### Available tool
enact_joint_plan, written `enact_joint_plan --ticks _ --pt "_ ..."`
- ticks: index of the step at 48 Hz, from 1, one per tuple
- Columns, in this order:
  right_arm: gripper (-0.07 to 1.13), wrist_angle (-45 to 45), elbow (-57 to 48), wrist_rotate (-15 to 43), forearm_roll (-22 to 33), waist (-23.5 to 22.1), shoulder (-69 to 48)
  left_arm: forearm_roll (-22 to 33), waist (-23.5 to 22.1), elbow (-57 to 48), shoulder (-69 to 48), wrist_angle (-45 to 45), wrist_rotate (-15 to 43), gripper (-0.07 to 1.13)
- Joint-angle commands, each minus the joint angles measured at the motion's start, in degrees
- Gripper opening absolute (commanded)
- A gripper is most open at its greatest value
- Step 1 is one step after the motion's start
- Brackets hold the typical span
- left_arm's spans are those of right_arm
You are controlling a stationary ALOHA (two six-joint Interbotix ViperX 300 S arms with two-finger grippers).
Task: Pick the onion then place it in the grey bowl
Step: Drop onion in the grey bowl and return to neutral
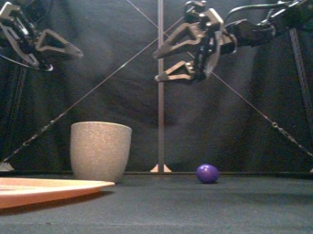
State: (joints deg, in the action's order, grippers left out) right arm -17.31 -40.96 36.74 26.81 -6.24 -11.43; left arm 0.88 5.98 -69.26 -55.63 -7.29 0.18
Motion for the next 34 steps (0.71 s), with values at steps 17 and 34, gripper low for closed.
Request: enact_joint_plan --ticks 17,34 --pt "1.0 -7.0 -11.5 -0.6 -2.9 0.0 -15.8 -0.1 0.7 0.6 0.1 -0.7 0.1 0.04" --pt "1.0 -7.3 -11.8 0.1 -3.9 -1.0 -16.3 0.0 0.9 0.5 0.2 -0.7 0.1 0.04"
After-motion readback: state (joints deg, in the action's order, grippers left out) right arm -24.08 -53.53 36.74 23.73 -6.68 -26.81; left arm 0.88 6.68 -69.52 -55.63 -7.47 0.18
